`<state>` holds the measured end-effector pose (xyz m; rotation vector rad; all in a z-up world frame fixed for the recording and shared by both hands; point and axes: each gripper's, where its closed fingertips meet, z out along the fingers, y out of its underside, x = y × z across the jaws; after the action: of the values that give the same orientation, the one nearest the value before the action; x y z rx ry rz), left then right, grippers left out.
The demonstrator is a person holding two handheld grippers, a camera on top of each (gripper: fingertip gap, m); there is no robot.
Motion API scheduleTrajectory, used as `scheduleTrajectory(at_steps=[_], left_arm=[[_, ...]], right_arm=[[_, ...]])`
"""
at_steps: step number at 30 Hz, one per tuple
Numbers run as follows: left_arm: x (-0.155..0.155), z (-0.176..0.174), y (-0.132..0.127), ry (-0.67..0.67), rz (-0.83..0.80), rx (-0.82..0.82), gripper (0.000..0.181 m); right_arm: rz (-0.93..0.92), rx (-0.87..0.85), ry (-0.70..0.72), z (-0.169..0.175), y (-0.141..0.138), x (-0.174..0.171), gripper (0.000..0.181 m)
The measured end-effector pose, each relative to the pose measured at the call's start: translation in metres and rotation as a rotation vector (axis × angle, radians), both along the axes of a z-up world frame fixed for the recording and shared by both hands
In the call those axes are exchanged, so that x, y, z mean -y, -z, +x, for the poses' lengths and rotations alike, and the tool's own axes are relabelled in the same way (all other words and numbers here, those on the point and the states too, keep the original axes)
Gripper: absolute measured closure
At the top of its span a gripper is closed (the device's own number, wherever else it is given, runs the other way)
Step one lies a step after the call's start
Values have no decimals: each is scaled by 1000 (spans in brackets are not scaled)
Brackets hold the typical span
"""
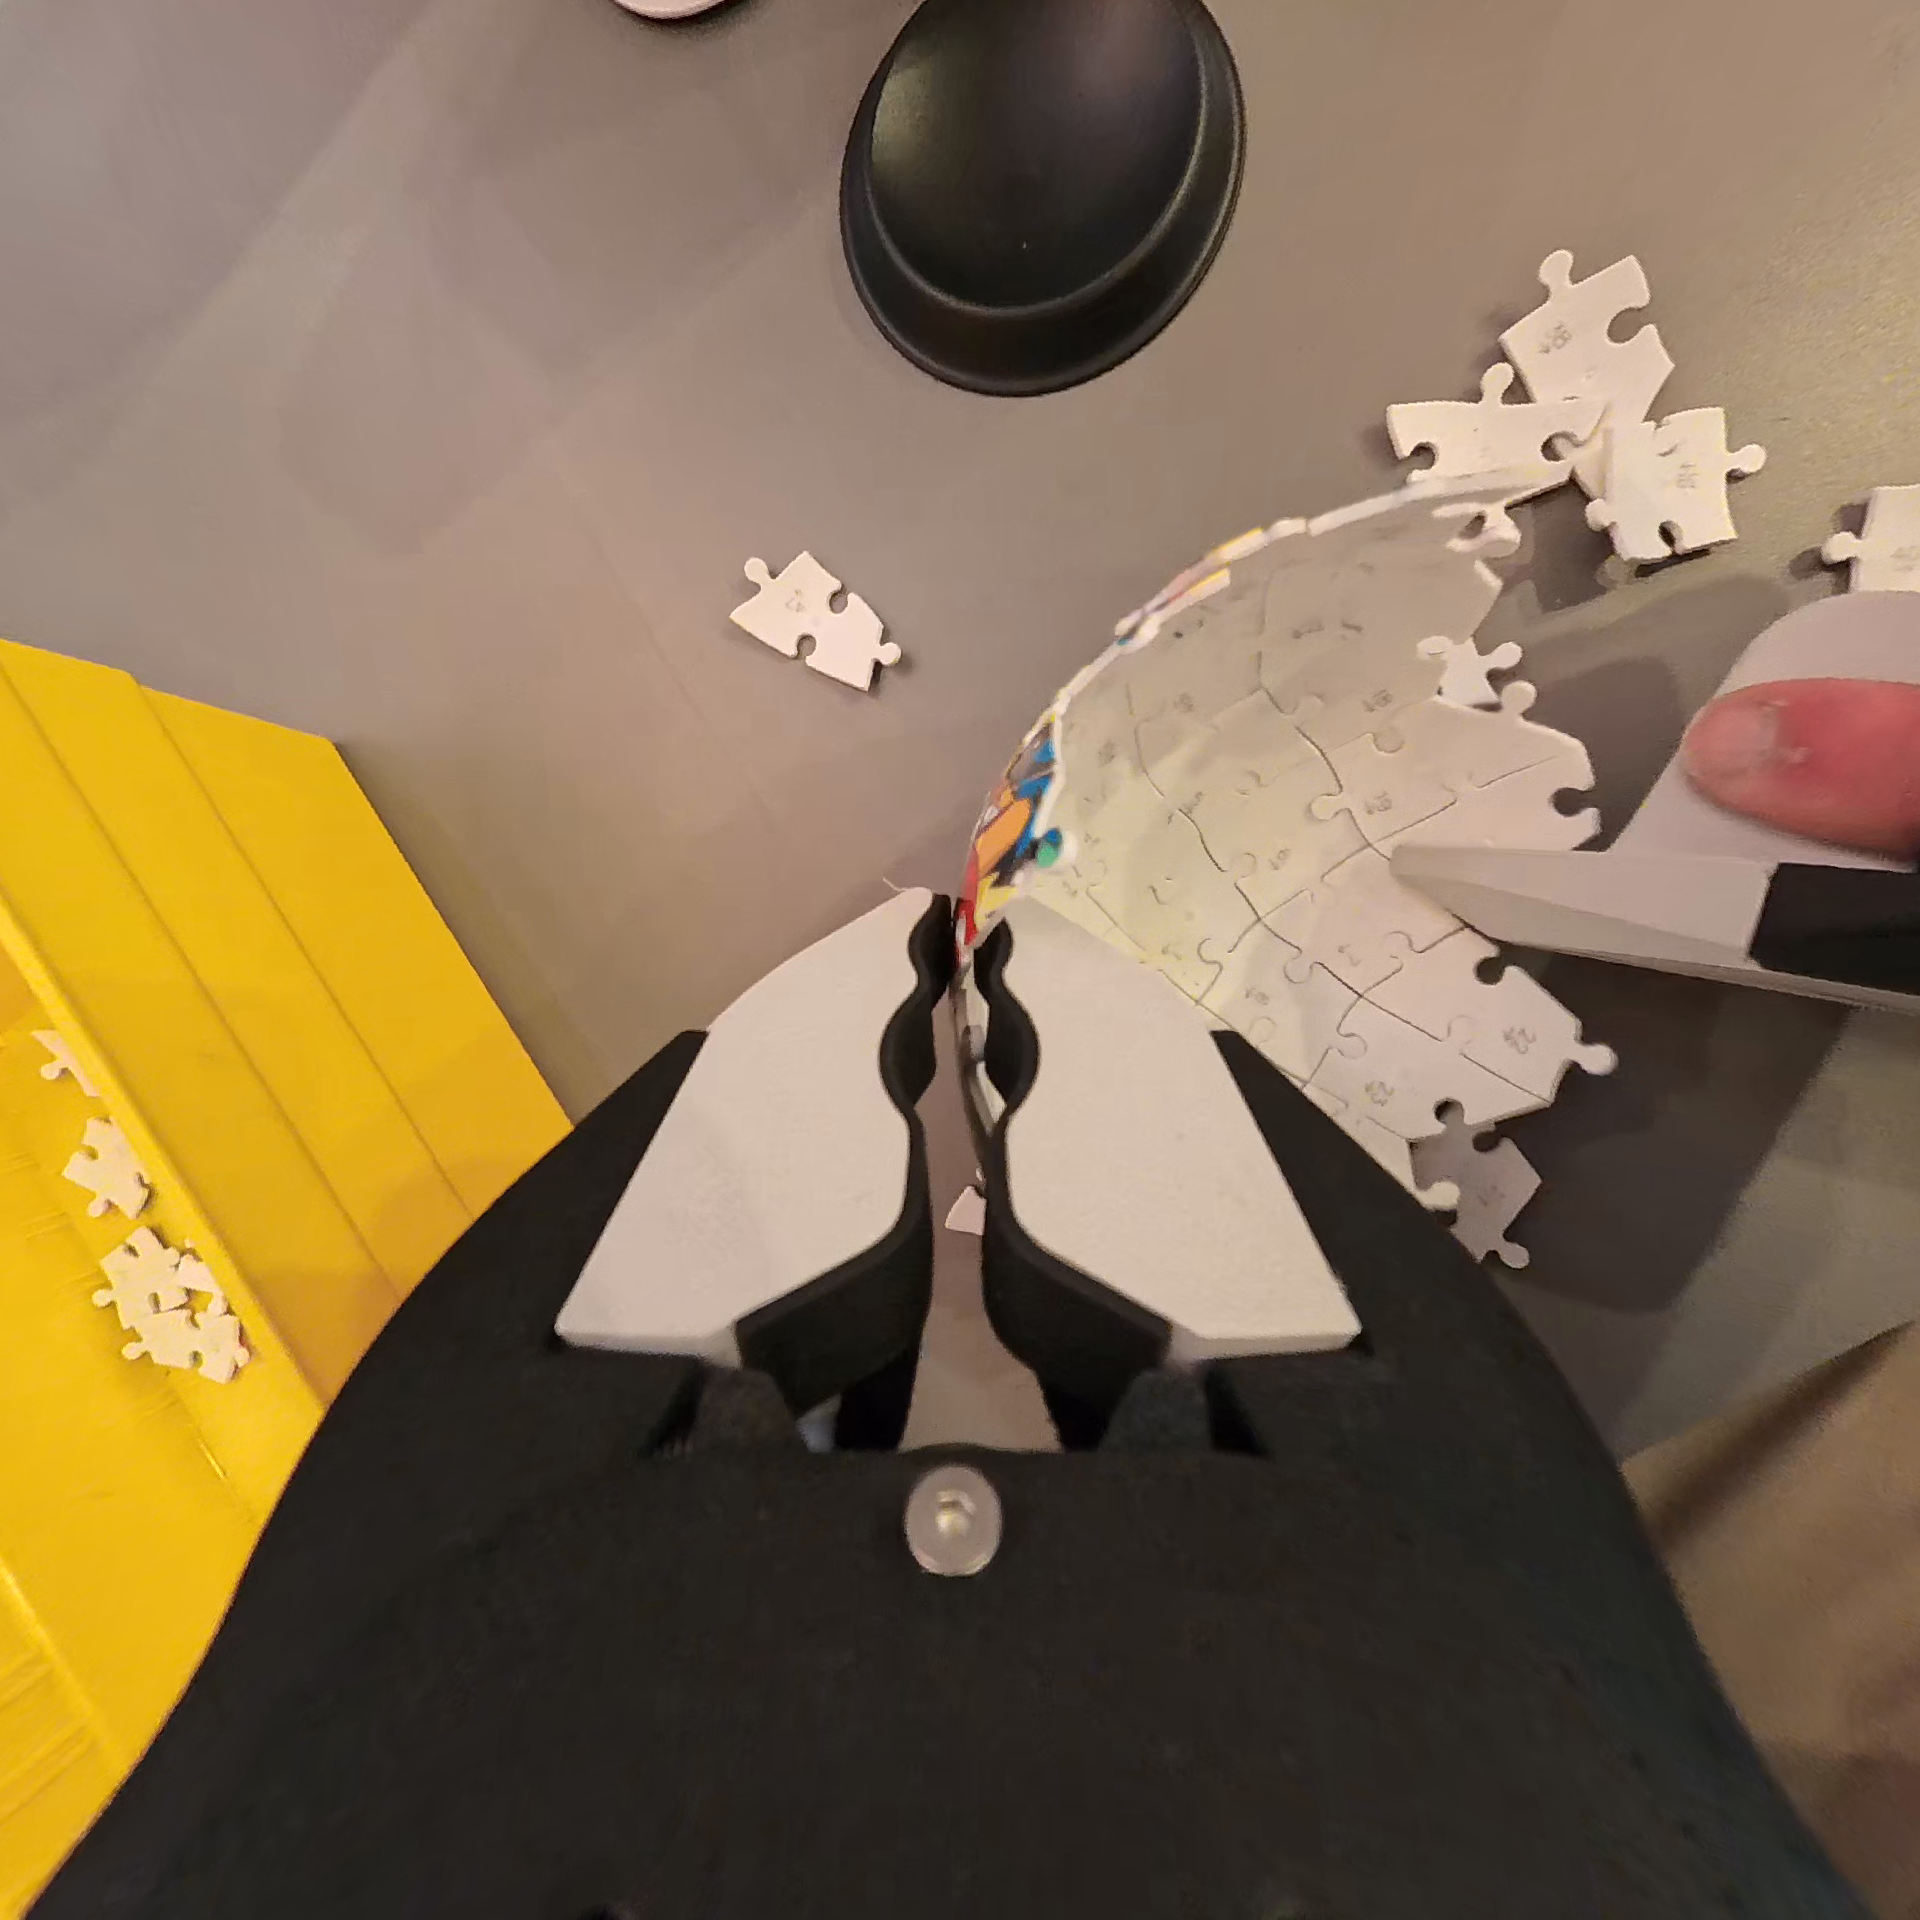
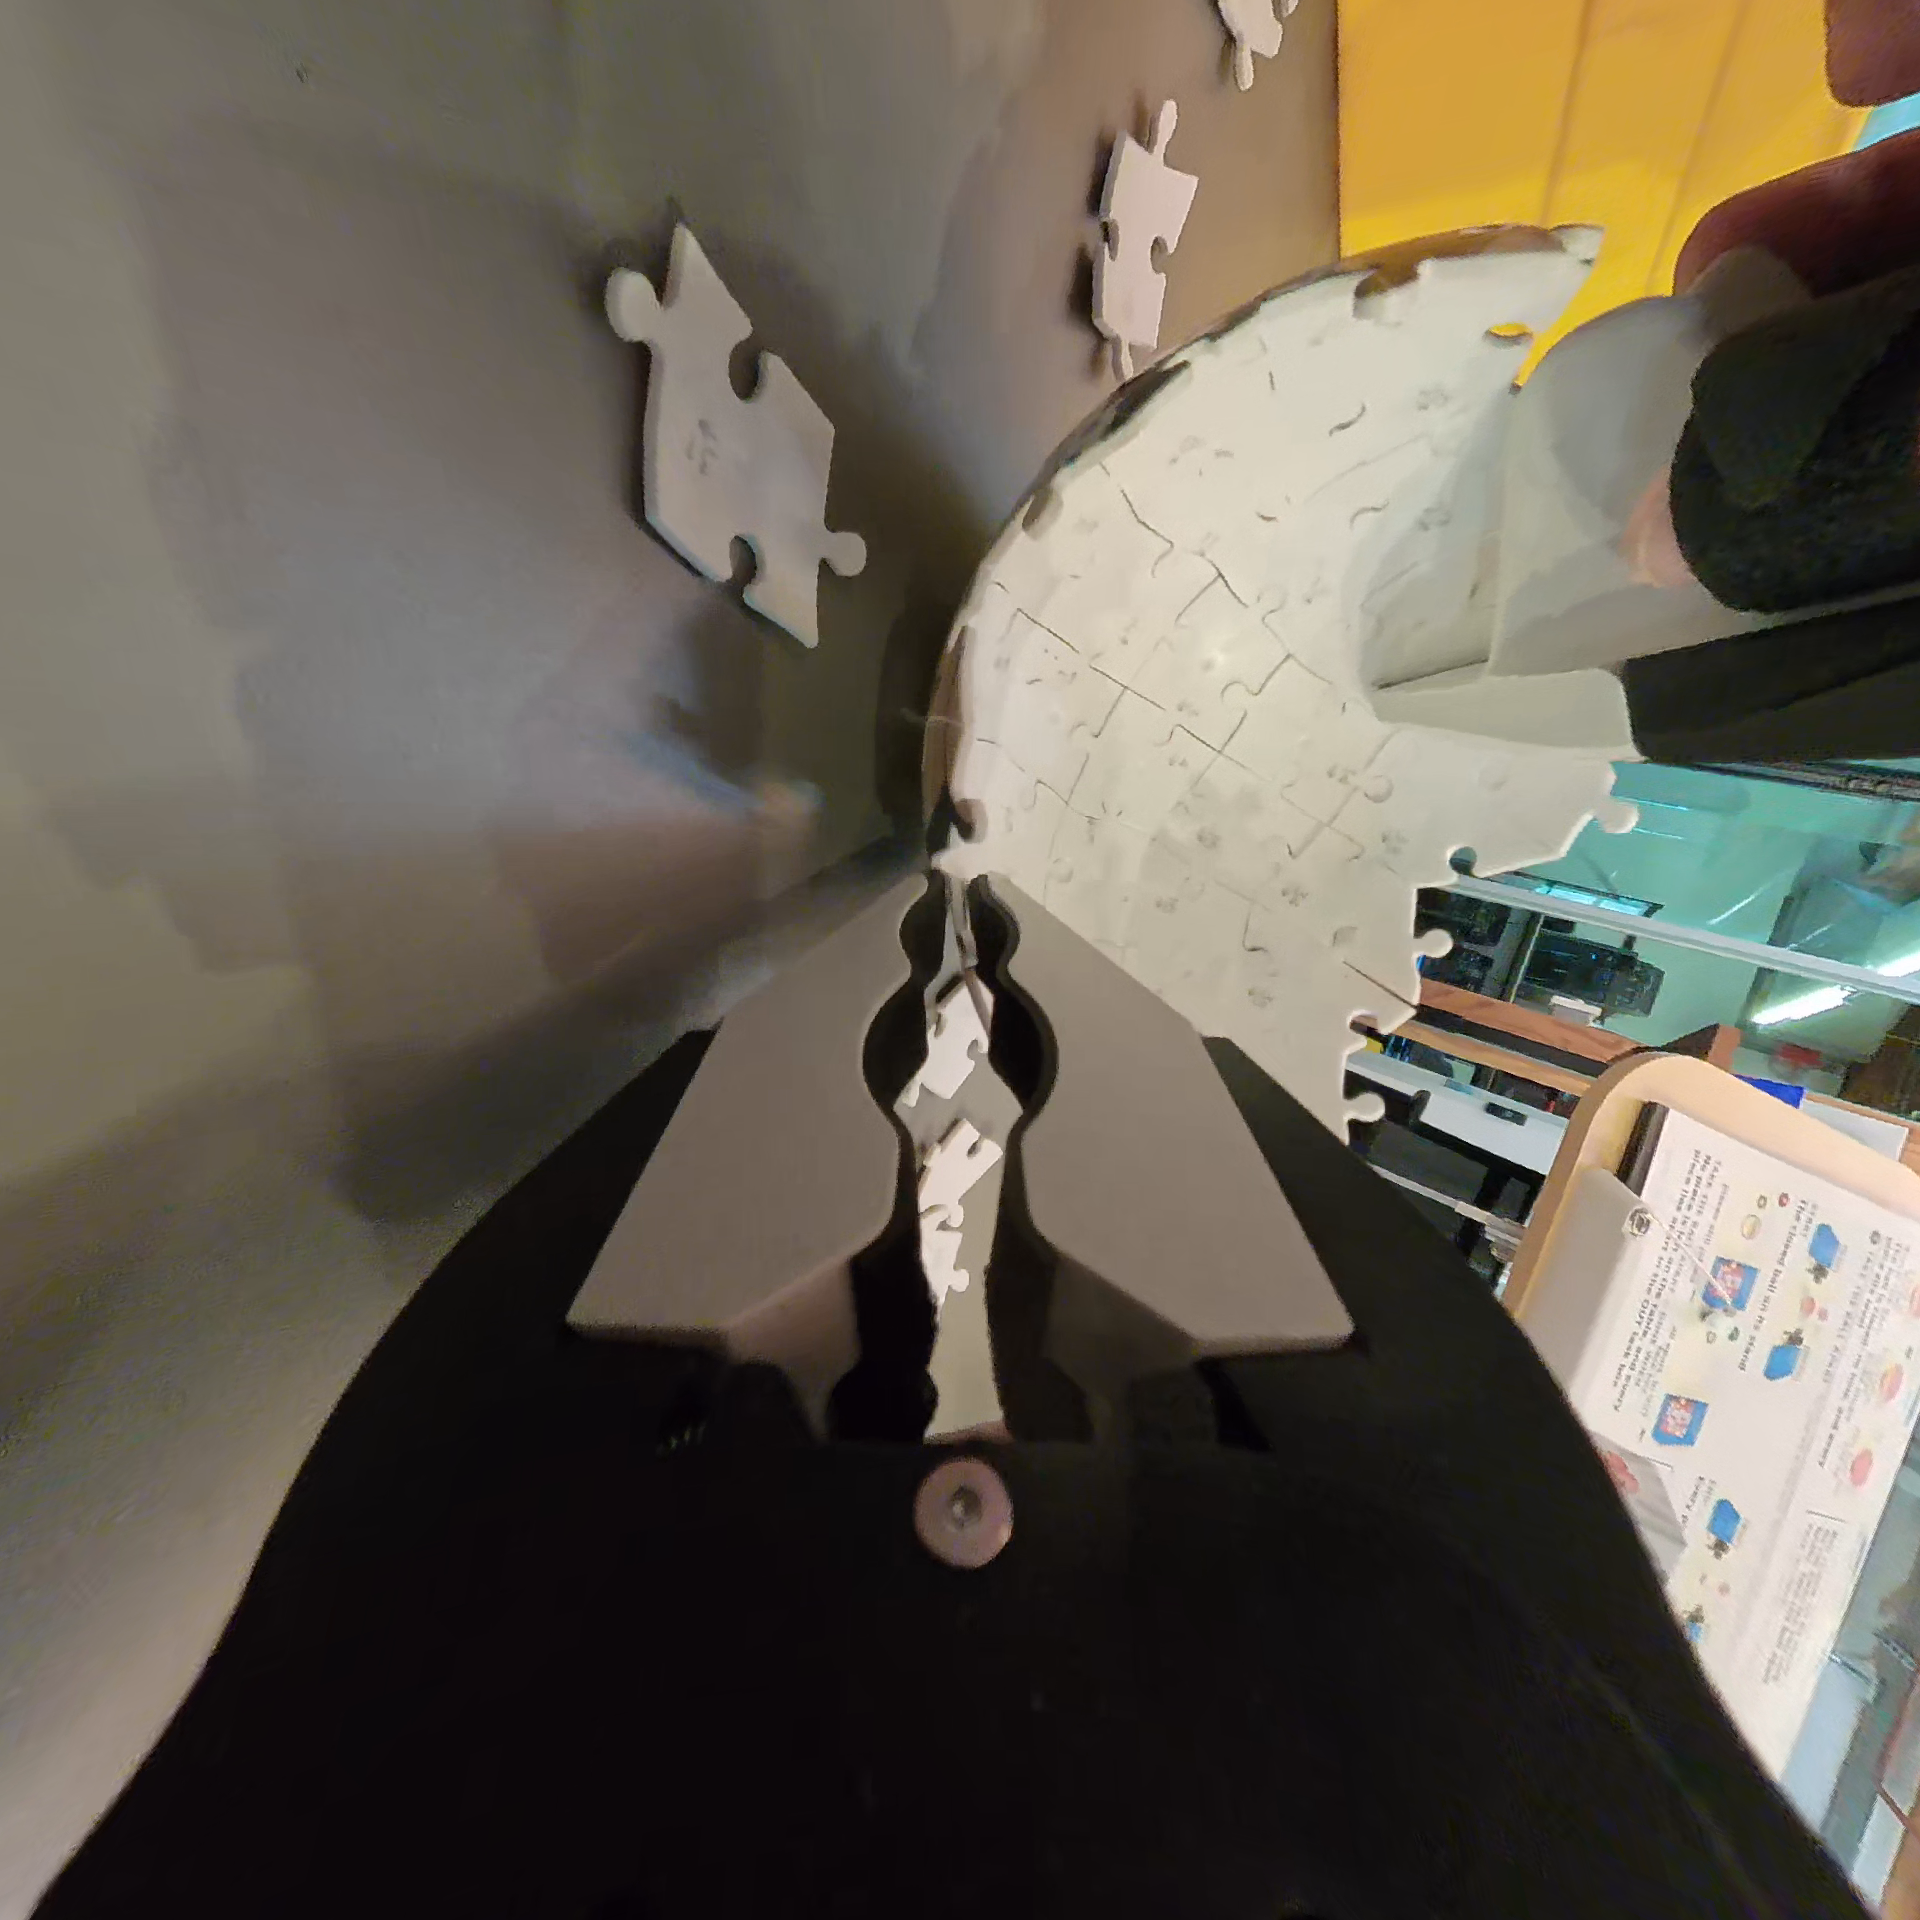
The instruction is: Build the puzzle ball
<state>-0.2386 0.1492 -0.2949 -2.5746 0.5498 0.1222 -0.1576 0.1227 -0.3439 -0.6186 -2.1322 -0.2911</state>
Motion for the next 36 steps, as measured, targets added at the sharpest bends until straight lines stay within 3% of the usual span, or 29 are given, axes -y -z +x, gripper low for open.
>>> scheduleTrajectory(at_steps=[9,21,27,31,35,36], left_arm=[[1,-4,6,-17,-15,37,177],[-2,-5,7,-30,-10,75,177],[-1,-5,8,-37,-5,89,177],[-2,-2,8,-53,17,108,177],[-3,0,8,-80,52,134,177],[-3,0,8,-87,61,140,178]], right_arm=[[2,-50,-17,0,-9,0,170],[27,-42,-40,-1,-6,4,179],[-30,-78,-18,4,-22,8,159],[-155,-162,59,11,-47,9,148],[-580,-322,322,19,-64,-6,145],[-701,-390,388,23,-70,-9,151]])
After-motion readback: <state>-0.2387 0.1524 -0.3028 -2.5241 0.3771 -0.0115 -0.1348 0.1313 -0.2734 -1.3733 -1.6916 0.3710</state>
